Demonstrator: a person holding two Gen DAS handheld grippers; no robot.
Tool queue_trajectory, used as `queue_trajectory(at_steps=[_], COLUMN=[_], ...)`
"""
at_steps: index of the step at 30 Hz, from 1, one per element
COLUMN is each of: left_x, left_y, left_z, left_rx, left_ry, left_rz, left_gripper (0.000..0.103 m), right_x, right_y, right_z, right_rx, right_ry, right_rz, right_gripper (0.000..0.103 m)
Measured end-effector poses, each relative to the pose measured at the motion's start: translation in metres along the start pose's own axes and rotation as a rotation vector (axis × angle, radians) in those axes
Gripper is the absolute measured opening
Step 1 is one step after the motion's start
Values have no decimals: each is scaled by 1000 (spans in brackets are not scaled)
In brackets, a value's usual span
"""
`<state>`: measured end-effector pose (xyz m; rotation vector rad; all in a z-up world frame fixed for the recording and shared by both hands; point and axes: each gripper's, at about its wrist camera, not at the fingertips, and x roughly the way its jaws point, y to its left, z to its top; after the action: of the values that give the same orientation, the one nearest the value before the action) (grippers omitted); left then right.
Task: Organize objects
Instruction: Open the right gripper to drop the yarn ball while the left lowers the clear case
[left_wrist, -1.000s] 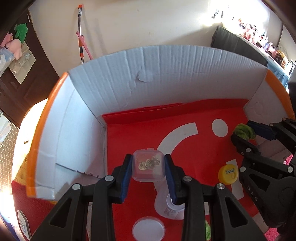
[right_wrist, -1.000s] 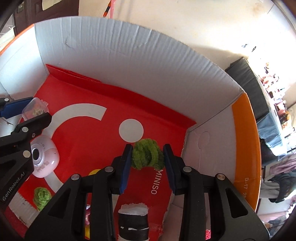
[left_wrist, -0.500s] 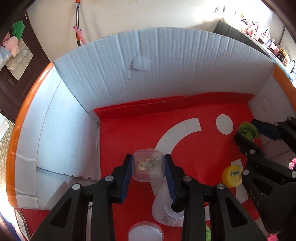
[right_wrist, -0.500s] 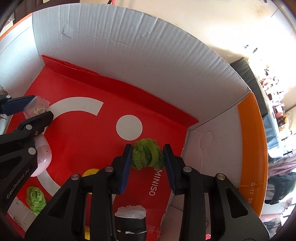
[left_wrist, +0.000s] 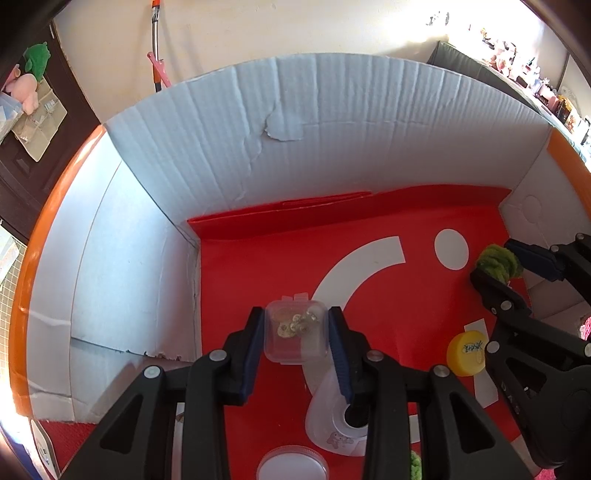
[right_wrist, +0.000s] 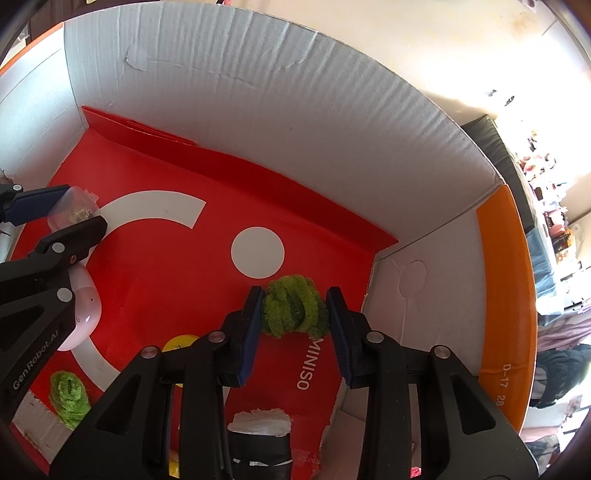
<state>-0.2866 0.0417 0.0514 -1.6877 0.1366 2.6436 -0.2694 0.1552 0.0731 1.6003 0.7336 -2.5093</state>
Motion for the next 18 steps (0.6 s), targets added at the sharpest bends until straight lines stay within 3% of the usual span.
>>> queue_trajectory(at_steps=[18], left_x=[-20], left_y=[-10], left_z=[-8], left_rx=[-16], left_ry=[-4], left_rz=[-10], left_gripper=[37], right_x=[-14], right_y=[17], right_z=[-1], right_rx=[-3], right_ry=[-4], right_rz=[2], right_gripper=[39])
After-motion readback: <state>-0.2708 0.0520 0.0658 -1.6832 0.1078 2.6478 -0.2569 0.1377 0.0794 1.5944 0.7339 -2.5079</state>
